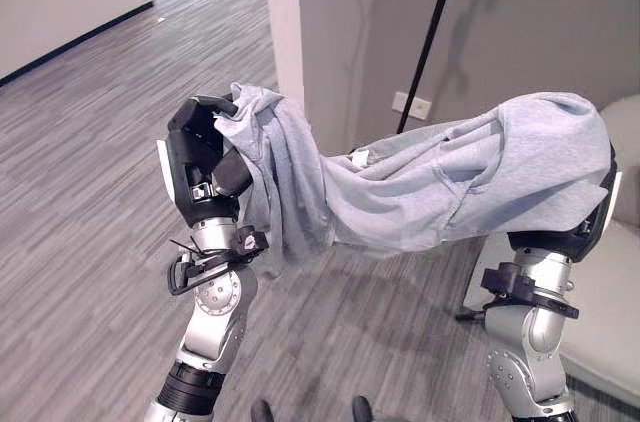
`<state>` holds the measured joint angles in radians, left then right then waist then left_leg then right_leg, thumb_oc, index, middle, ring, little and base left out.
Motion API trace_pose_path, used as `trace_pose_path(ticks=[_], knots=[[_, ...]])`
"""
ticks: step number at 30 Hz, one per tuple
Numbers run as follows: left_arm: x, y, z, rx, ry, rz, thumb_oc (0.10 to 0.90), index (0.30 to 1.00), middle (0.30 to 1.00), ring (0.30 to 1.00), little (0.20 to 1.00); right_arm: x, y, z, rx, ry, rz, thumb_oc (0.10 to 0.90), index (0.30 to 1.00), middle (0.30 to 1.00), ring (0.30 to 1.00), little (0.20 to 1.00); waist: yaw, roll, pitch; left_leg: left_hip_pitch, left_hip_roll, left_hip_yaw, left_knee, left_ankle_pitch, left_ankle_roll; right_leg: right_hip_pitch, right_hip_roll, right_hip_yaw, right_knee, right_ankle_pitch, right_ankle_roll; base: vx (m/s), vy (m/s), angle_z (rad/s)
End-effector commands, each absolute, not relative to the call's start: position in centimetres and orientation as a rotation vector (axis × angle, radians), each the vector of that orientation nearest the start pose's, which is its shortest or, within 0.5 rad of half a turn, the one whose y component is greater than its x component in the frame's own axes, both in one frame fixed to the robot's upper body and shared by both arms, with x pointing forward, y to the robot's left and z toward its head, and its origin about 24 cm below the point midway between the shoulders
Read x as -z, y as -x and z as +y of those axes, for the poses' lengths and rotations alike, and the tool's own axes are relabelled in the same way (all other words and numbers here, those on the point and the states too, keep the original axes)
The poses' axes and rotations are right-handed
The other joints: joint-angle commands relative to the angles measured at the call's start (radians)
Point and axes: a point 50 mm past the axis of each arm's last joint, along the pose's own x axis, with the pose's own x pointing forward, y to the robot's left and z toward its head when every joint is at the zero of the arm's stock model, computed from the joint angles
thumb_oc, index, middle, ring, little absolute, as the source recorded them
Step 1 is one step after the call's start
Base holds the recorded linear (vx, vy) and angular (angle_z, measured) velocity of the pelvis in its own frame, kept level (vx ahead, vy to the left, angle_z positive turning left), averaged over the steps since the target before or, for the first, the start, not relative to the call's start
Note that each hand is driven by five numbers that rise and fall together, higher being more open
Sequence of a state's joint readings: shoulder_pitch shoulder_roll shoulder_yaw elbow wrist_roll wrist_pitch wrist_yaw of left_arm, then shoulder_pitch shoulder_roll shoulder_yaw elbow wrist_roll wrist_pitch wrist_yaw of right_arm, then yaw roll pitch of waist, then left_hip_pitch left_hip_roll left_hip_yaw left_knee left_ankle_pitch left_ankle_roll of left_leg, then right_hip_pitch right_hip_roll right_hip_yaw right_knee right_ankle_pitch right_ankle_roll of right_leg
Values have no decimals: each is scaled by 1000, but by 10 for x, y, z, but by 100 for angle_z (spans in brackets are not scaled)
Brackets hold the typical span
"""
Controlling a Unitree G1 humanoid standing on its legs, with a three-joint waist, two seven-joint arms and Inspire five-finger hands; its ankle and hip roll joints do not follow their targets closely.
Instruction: Hang the clothes on the sofa on the clothes rack.
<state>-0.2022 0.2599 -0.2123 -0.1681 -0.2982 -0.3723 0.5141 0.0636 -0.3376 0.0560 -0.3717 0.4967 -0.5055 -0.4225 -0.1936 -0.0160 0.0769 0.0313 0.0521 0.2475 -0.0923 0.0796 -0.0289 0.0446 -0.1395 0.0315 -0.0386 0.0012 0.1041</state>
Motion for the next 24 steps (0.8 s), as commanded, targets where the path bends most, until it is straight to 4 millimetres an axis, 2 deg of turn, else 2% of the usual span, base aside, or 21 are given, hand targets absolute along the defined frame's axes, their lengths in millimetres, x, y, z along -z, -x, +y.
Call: trace_pose_path(ticks=[1, 3, 4, 5, 6, 7, 8, 9, 11, 12, 13, 14, 15, 16, 17, 19, 21, 22, 24], knots=[[-196, -260, 151, -170, 188, -891, 400, 300, 300, 300, 300, -194, -202, -206, 237, -214, -957, 400, 300, 300, 300, 300, 21, 36, -87, 73, 0, 28, 5, -101, 3, 16, 45, -33, 13, -22, -5, 232, 352, -59], [-199, -262, 151, -177, 177, -905, 400, 300, 300, 300, 300, -198, -199, -203, 246, -179, -986, 400, 300, 300, 300, 300, 17, 45, -70, 84, -17, 51, 5, -125, 28, -19, 38, -18, 105, -35, 5, 104, 277, -82], [-201, -261, 151, -187, 149, -924, 400, 300, 300, 300, 300, -204, -197, -200, 237, -133, -1026, 400, 300, 300, 300, 300, 7, 52, -46, 100, -29, 80, 5, -146, 50, -73, 38, -13, 216, -33, 19, 54, 285, -89], [-206, -262, 154, -201, 125, -950, 400, 300, 300, 300, 300, -210, -197, -197, 245, -112, -1058, 400, 300, 300, 300, 300, 2, 60, -24, 108, -35, 116, 5, -155, 65, -140, 31, -49, 331, -26, 25, 139, 277, -95], [-212, -263, 154, -209, 116, -979, 400, 300, 300, 300, 300, -213, -197, -194, 247, -104, -1084, 400, 300, 300, 300, 300, 7, 63, -23, 122, -45, 139, 5, -177, 65, -175, -5, -112, 377, -25, 43, 156, 141, -162], [-216, -264, 157, -224, 108, -997, 400, 300, 300, 300, 300, -216, -197, -192, 250, -70, -1106, 400, 300, 300, 300, 300, 14, 65, -30, 126, -41, 168, 5, -184, 60, -169, -43, -169, 332, -29, 43, 225, -49, -160], [-222, -266, 158, -242, 82, -1019, 400, 300, 300, 300, 300, -223, -199, -190, 251, -43, -1134, 400, 300, 300, 300, 300, 25, 71, -40, 126, -21, 204, 5, -187, 50, -168, -79, -234, 234, 22, 45, 211, -227, -125], [-224, -269, 161, -273, 74, -1024, 400, 300, 300, 300, 300, -226, -202, -189, 260, -36, -1146, 400, 300, 300, 300, 300, 31, 69, -45, 131, -8, 221, 5, -194, 41, -192, -103, -256, 163, 73, 63, 234, -283, -84], [-223, -275, 159, -300, 82, -1019, 400, 300, 300, 300, 300, -227, -204, -190, 272, -5, -1143, 400, 300, 300, 300, 300, 29, 53, -45, 166, 0, 230, 5, -204, 26, -195, -112, -250, 52, 143, 91, 287, -305, -65], [-222, -275, 157, -298, 90, -1021, 400, 300, 300, 300, 300, -227, -204, -191, 279, 6, -1146, 400, 300, 300, 300, 300, 27, 43, -45, 185, 3, 231, 5, -210, 21, -191, -107, -234, 46, 155, 96, 509, -567, 7], [-212, -272, 155, -274, 101, -987, 400, 300, 300, 300, 300, -221, -198, -197, 290, 28, -1121, 400, 300, 300, 300, 300, 22, 10, -64, 235, 24, 216, 5, -200, -2, -166, -72, -189, 67, 116, 86, 584, -725, 38], [-200, -270, 153, -258, 104, -940, 400, 300, 300, 300, 300, -219, -196, -199, 268, 43, -1109, 400, 300, 300, 300, 300, 26, 9, -73, 240, 77, 214, 57, -140, -39, -142, -28, -193, 78, 76, 58, 506, -648, 50], [-200, -270, 153, -257, 105, -938, 400, 300, 300, 300, 300, -219, -196, -199, 267, 44, -1108, 400, 300, 300, 300, 300, 26, 10, -74, 238, 81, 213, 61, -141, -42, -141, -26, -195, 78, 75, 56, 294, -442, 34], [-196, -270, 151, -241, 108, -919, 400, 300, 300, 300, 300, -220, -196, -200, 258, 54, -1110, 400, 300, 300, 300, 300, 28, 12, -79, 223, 104, 205, 108, -103, -59, -123, -4, -204, 70, 61, 37, 225, -469, -12], [-195, -270, 150, -220, 115, -906, 400, 300, 300, 300, 300, -223, -197, -202, 245, 67, -1117, 400, 300, 300, 300, 300, 40, 6, -81, 158, 154, 160, 251, -24, -83, -86, 31, -216, 43, 38, -3, 299, -612, -14], [-195, -268, 151, -214, 113, -909, 400, 300, 300, 300, 300, -226, -197, -204, 244, 85, -1134, 400, 300, 300, 300, 300, 56, -12, -76, 83, 204, 117, 440, 46, -88, -41, 61, -224, 9, 16, -44, 260, -547, 0], [-194, -266, 152, -213, 123, -901, 400, 300, 300, 300, 300, -229, -197, -202, 233, 93, -1147, 400, 300, 300, 300, 300, 80, -36, -63, 13, 235, 80, 603, 82, -69, 7, 79, -226, -16, -7, -79, 211, -379, 12], [-193, -267, 151, -217, 122, -895, 400, 300, 300, 300, 300, -229, -197, -202, 230, 100, -1144, 400, 300, 300, 300, 300, 88, -46, -57, -23, 232, 76, 639, 58, -54, 24, 78, -231, -25, -16, -86, 169, -228, -1], [-191, -266, 151, -224, 126, -889, 400, 300, 300, 300, 300, -227, -198, -202, 217, 94, -1122, 400, 300, 300, 300, 300, 102, -57, -49, -98, 172, 63, 609, -33, -34, 49, 71, -224, -37, -21, -79, 147, -91, 17]])
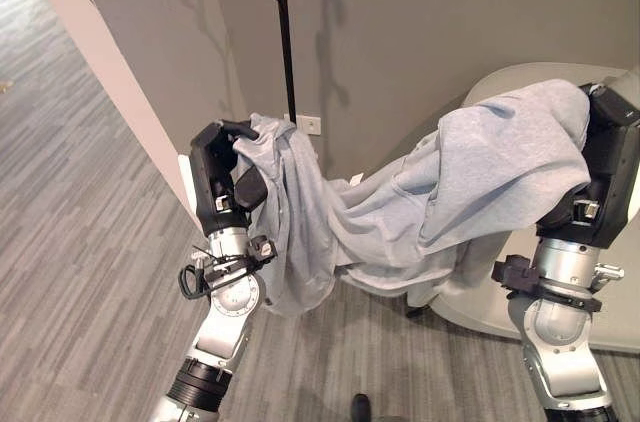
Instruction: Hang the clothes on the sofa on the clothes rack.
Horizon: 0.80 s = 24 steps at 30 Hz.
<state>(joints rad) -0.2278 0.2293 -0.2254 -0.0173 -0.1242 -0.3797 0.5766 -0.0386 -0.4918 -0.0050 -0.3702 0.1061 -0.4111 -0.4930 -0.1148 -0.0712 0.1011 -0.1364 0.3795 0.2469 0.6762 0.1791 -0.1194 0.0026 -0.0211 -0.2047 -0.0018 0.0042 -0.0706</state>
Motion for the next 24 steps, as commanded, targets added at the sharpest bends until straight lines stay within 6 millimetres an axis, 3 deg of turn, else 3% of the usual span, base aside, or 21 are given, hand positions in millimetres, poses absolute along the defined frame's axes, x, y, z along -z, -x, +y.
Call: trace_pose_path(ticks=[1, 3, 4, 5, 6, 7, 8, 10, 18, 24], knots=[[-191, -266, 151, -226, 120, -892, 400, 300, 300, 300, 300, -227, -197, -202, 209, 99, -1124, 400, 300, 300, 300, 300, 24, -5, -78, 54, -182, 61, -211, -162, 63, 96, -54, 16, -77, -24, 106, 159, -7, 38], [-192, -265, 149, -233, 94, -910, 400, 300, 300, 300, 300, -228, -195, -205, 219, 119, -1134, 400, 300, 300, 300, 300, 28, -13, -83, 15, -206, 74, -368, -174, 55, 106, -76, 5, -78, -26, 123, 130, 38, 18], [-192, -265, 149, -234, 94, -910, 400, 300, 300, 300, 300, -228, -195, -205, 220, 120, -1135, 400, 300, 300, 300, 300, 27, -16, -86, 19, -214, 74, -385, -166, 57, 103, -81, 3, -78, -25, 124, 145, 88, 8], [-195, -266, 149, -258, 79, -922, 400, 300, 300, 300, 300, -229, -197, -206, 232, 127, -1136, 400, 300, 300, 300, 300, 32, -11, -93, 21, -220, 68, -580, -108, 33, 101, -86, -9, -73, -29, 133, 86, 86, 10], [-197, -267, 149, -285, 70, -935, 400, 300, 300, 300, 300, -230, -200, -206, 239, 125, -1138, 400, 300, 300, 300, 300, 33, -10, -88, 15, -211, 68, -653, -37, 24, 97, -87, -23, -69, -25, 130, 135, 104, -1], [-204, -267, 149, -312, 40, -973, 400, 300, 300, 300, 300, -234, -202, -205, 242, 123, -1159, 400, 300, 300, 300, 300, 31, -4, -88, 18, -197, 59, -713, 0, 8, 100, -86, -31, -63, -31, 132, 108, 88, -16], [-205, -266, 153, -342, 18, -980, 400, 300, 300, 300, 300, -233, -203, -205, 230, 110, -1153, 400, 300, 300, 300, 300, 25, 8, -92, 53, -192, 60, -763, -20, 15, 98, -82, -27, -48, -44, 142, 212, 116, -29], [-208, -263, 161, -406, -66, -1022, 400, 300, 300, 300, 300, -233, -198, -204, 212, 141, -1153, 400, 300, 300, 300, 300, 12, 26, -115, 88, -193, 81, -763, -32, 10, 119, -79, -22, -41, -60, 149, 282, 137, -35], [-235, -242, 184, -588, -261, -1244, 400, 300, 300, 300, 300, -243, -200, -207, 242, 247, -1196, 400, 300, 300, 300, 300, 39, 37, -160, 166, -246, 146, -763, -86, 32, 153, -132, -8, -56, -45, 180, 167, 135, -17], [-245, -258, 193, -622, -327, -1246, 400, 300, 300, 300, 300, -254, -209, -220, 292, 298, -1215, 400, 300, 300, 300, 300, 42, 29, -179, 186, -271, 154, -763, -120, 48, 174, -153, -16, -85, -22, 203, 85, 60, 39]])
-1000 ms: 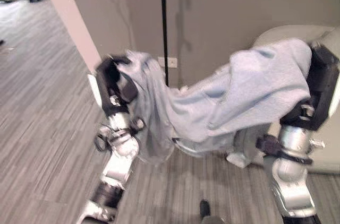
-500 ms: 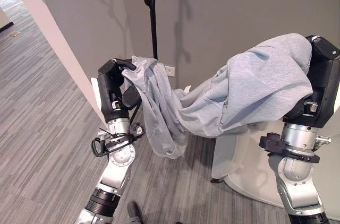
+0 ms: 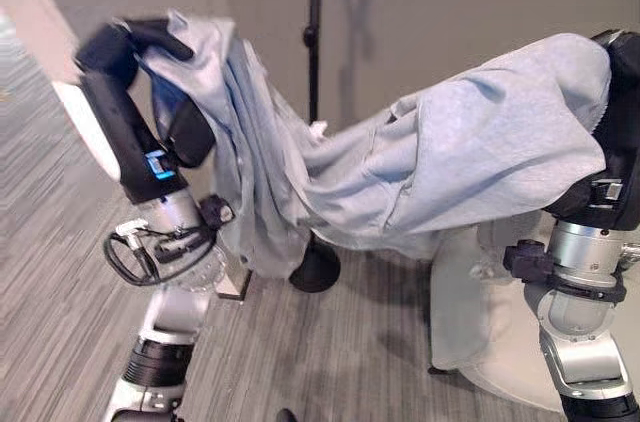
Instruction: Hang the clothes on the sofa on the clothes rack.
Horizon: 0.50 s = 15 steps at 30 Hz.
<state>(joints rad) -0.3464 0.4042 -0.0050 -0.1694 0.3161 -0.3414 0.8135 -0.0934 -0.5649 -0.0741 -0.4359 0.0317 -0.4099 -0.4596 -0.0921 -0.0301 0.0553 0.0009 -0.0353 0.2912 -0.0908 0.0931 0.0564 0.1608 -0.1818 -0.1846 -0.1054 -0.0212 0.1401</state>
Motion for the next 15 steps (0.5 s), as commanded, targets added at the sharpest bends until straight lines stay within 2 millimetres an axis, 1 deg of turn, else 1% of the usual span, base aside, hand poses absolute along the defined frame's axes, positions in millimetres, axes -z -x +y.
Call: trace_pose_path(ticks=[1, 3, 4, 5, 6, 8, 9, 10, 11, 12, 13, 14, 15], knots=[[-248, -263, 194, -625, -344, -1249, 400, 300, 300, 300, 300, -259, -213, -223, 306, 324, -1223, 400, 300, 300, 300, 300, 18, -13, -132, 53, 134, 111, 4, -40, -120, 18, 0, -36, 20, 6, -1, 110, 105, 8], [-255, -271, 194, -628, -359, -1246, 400, 300, 300, 300, 300, -264, -222, -227, 335, 374, -1214, 400, 300, 300, 300, 300, 17, -13, -128, 47, 118, 111, 28, -64, -103, 8, -18, -33, 59, 3, 8, 120, 146, 1], [-260, -277, 191, -615, -360, -1248, 400, 300, 300, 300, 300, -266, -226, -228, 343, 395, -1205, 400, 300, 300, 300, 300, 17, -10, -128, 52, 108, 101, 35, -84, -99, -3, -30, -23, 101, -3, 18, 146, 199, -4], [-264, -283, 187, -596, -371, -1242, 400, 300, 300, 300, 300, -268, -231, -229, 347, 422, -1191, 400, 300, 300, 300, 300, 12, -5, -129, 62, 97, 95, 36, -98, -90, -16, -39, -22, 151, 4, 26, 126, 216, -9], [-270, -288, 183, -586, -368, -1245, 400, 300, 300, 300, 300, -271, -234, -231, 357, 438, -1188, 400, 300, 300, 300, 300, 11, -1, -121, 69, 87, 94, 31, -101, -76, -39, -49, -17, 204, 12, 30, 113, 227, -9], [-278, -299, 173, -550, -369, -1237, 400, 300, 300, 300, 300, -276, -239, -238, 380, 496, -1173, 400, 300, 300, 300, 300, -3, 9, -114, 98, 59, 73, 4, -106, -52, -84, -65, -2, 328, 66, 49, 93, 238, 4], [-284, -303, 168, -529, -374, -1243, 400, 300, 300, 300, 300, -282, -240, -240, 396, 522, -1181, 400, 300, 300, 300, 300, -16, 14, -106, 107, 47, 56, 4, -116, -38, -123, -75, 15, 416, 113, 56, 82, 338, 21], [-296, -311, 164, -521, -418, -1256, 400, 300, 300, 300, 300, -294, -246, -245, 407, 547, -1186, 400, 300, 300, 300, 300, -39, 24, -87, 129, 30, 39, 4, -143, -9, -191, -88, 53, 571, 178, 64, 52, 357, 11], [-303, -315, 164, -528, -443, -1258, 400, 300, 300, 300, 300, -300, -252, -247, 418, 550, -1183, 400, 300, 300, 300, 300, -48, 30, -68, 142, 24, 48, 4, -153, 3, -246, -99, 58, 669, 207, 70, 71, 372, 26], [-315, -321, 173, -564, -515, -1252, 400, 300, 300, 300, 300, -305, -261, -249, 413, 559, -1165, 400, 300, 300, 300, 300, -50, 39, -61, 161, 13, 63, 4, -173, 12, -307, -118, 38, 754, 190, 76, 33, 200, 31], [-316, -322, 174, -567, -515, -1254, 400, 300, 300, 300, 300, -306, -262, -248, 411, 557, -1168, 400, 300, 300, 300, 300, -51, 38, -59, 159, 11, 64, 4, -175, 13, -312, -120, 40, 761, 187, 77, 87, 119, 17], [-319, -325, 178, -580, -560, -1242, 400, 300, 300, 300, 300, -305, -265, -250, 400, 580, -1140, 400, 300, 300, 300, 300, -56, 42, -64, 166, 8, 60, 4, -183, 9, -331, -106, 32, 746, 153, 69, 90, -14, -36], [-324, -327, 180, -592, -584, -1241, 400, 300, 300, 300, 300, -309, -266, -251, 403, 590, -1142, 400, 300, 300, 300, 300, -62, 49, -64, 166, 15, 51, 4, -182, -1, -344, -70, 34, 696, 104, 52, 139, -55, -45]])
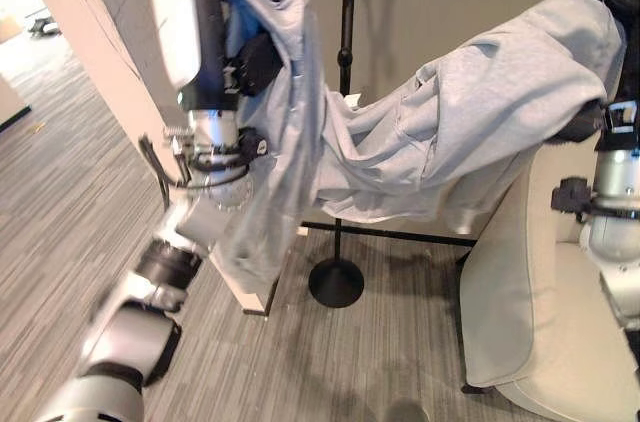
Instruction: Hang the clothes on the sofa on the clothes rack.
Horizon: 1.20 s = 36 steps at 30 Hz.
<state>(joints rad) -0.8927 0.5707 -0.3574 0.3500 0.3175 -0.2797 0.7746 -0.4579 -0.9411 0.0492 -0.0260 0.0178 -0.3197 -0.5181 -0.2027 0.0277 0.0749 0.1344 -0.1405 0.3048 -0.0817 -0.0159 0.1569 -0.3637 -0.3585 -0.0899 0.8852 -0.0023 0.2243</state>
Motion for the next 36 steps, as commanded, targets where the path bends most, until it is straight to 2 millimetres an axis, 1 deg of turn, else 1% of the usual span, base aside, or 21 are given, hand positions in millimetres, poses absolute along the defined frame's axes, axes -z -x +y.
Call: trace_pose_path(ticks=[1, 2, 3, 4, 5, 6, 8, 12, 14, 18, 19, 23, 24, 26, 27, 28, 30, 31, 33, 35, 36], knots=[[-325, -328, 186, -612, -629, -1239, 400, 300, 300, 300, 300, -310, -266, -253, 405, 604, -1137, 400, 300, 300, 300, 300, 43, -4, -84, 35, 126, 27, -6, -68, -111, 181, 152, -48, -368, 46, -46, 155, -122, -19], [-327, -330, 193, -644, -661, -1226, 400, 300, 300, 300, 300, -312, -266, -258, 422, 615, -1133, 400, 300, 300, 300, 300, 41, -2, -86, 39, 131, 18, -6, -66, -120, 191, 189, -33, -470, 31, -50, 160, -155, 7], [-330, -333, 199, -672, -681, -1210, 400, 300, 300, 300, 300, -313, -268, -263, 444, 626, -1123, 400, 300, 300, 300, 300, 40, -3, -91, 43, 134, 16, -6, -69, -130, 209, 219, -18, -627, 34, -48, 174, -284, 19], [-338, -341, 212, -715, -770, -1161, 400, 300, 300, 300, 300, -316, -271, -274, 477, 705, -1081, 400, 300, 300, 300, 300, 22, -14, -102, 53, 138, 22, -6, -77, -146, 240, 243, 17, -860, 87, -46, 189, -303, 52], [-341, -342, 216, -730, -775, -1144, 400, 300, 300, 300, 300, -316, -273, -280, 500, 711, -1053, 400, 300, 300, 300, 300, 23, -23, -109, 64, 140, 24, -6, -80, -150, 272, 247, 26, -889, 95, -51, 388, -442, 72], [-339, -344, 220, -719, -795, -1111, 400, 300, 300, 300, 300, -317, -272, -287, 526, 725, -1043, 400, 300, 300, 300, 300, 39, -21, -151, 87, 167, 31, -6, -71, -173, 341, 269, 4, -956, 101, -62, 327, -274, 64], [-339, -347, 223, -718, -821, -1096, 400, 300, 300, 300, 300, -320, -272, -291, 539, 747, -1037, 400, 300, 300, 300, 300, 40, -20, -162, 94, 174, 27, -6, -68, -182, 360, 275, -11, -972, 99, -66, 223, -195, 26], [-343, -355, 235, -736, -891, -1024, 400, 300, 300, 300, 300, -337, -274, -300, 580, 794, -1037, 400, 300, 300, 300, 300, 36, -21, -179, 100, 202, 23, -6, -37, -214, 385, 294, -28, -972, 74, -84, 138, -164, 23], [-349, -360, 239, -729, -905, -983, 400, 300, 300, 300, 300, -351, -274, -309, 628, 836, -1030, 400, 300, 300, 300, 300, 32, -22, -185, 104, 226, 31, -6, 1, -243, 396, 304, -40, -972, 61, -94, 143, -156, 24], [-352, -364, 238, -708, -908, -957, 400, 300, 300, 300, 300, -363, -276, -315, 660, 852, -1022, 400, 300, 300, 300, 300, 28, -16, -188, 113, 245, 23, -6, 20, -268, 411, 320, -44, -972, 40, -97, 110, -115, 16], [-348, -369, 236, -682, -895, -927, 400, 300, 300, 300, 300, -365, -280, -315, 659, 850, -1010, 400, 300, 300, 300, 300, 27, -15, -186, 115, 249, 24, -6, 35, -275, 416, 324, -44, -972, 36, -102, 80, -91, -4], [-335, -377, 236, -652, -896, -854, 400, 300, 300, 300, 300, -365, -295, -314, 641, 844, -952, 400, 300, 300, 300, 300, 28, -19, -176, 113, 248, 35, 3, 71, -276, 414, 328, -44, -972, 46, -117, 45, -87, 1], [-335, -377, 237, -654, -894, -853, 400, 300, 300, 300, 300, -366, -296, -313, 639, 845, -953, 400, 300, 300, 300, 300, 26, -12, -178, 118, 250, 26, 2, 62, -281, 419, 330, -37, -972, 36, -112, 7, -98, -9], [-320, -384, 242, -643, -905, -767, 400, 300, 300, 300, 300, -361, -307, -311, 617, 836, -907, 400, 300, 300, 300, 300, 26, -15, -169, 111, 246, 26, 22, 88, -279, 412, 333, -26, -972, 46, -125, 46, -85, -2], [-321, -384, 243, -645, -904, -767, 400, 300, 300, 300, 300, -362, -307, -310, 616, 837, -908, 400, 300, 300, 300, 300, 26, -13, -168, 110, 246, 27, 22, 88, -279, 412, 333, -26, -972, 46, -125, 78, -72, 0], [-309, -388, 247, -637, -906, -704, 400, 300, 300, 300, 300, -354, -314, -313, 604, 851, -849, 400, 300, 300, 300, 300, 26, -14, -166, 112, 246, 25, 30, 97, -281, 412, 337, -18, -972, 44, -128, 82, -67, -6], [-304, -391, 249, -631, -913, -665, 400, 300, 300, 300, 300, -354, -318, -315, 602, 854, -823, 400, 300, 300, 300, 300, 24, -12, -164, 114, 246, 26, 29, 103, -283, 412, 339, -13, -972, 43, -130, 91, -67, -8], [-295, -395, 253, -620, -957, -602, 400, 300, 300, 300, 300, -347, -326, -318, 589, 874, -758, 400, 300, 300, 300, 300, 21, -9, -160, 119, 249, 33, 26, 114, -287, 412, 342, -10, -972, 41, -133, 109, -73, -14], [-294, -396, 255, -622, -972, -583, 400, 300, 300, 300, 300, -349, -328, -319, 592, 881, -741, 400, 300, 300, 300, 300, 19, -6, -158, 121, 250, 35, 23, 120, -289, 410, 344, -7, -972, 42, -134, 107, -80, -14], [-301, -395, 261, -649, -965, -570, 400, 300, 300, 300, 300, -355, -332, -319, 610, 905, -724, 400, 300, 300, 300, 300, 16, 0, -149, 116, 256, 35, 29, 135, -296, 404, 350, -1, -972, 40, -137, 131, -94, -12], [-304, -394, 263, -657, -968, -567, 400, 300, 300, 300, 300, -358, -332, -319, 612, 910, -725, 400, 300, 300, 300, 300, 14, 7, -149, 119, 262, 26, 37, 128, -305, 408, 355, 5, -972, 25, -133, 122, -75, -20]])
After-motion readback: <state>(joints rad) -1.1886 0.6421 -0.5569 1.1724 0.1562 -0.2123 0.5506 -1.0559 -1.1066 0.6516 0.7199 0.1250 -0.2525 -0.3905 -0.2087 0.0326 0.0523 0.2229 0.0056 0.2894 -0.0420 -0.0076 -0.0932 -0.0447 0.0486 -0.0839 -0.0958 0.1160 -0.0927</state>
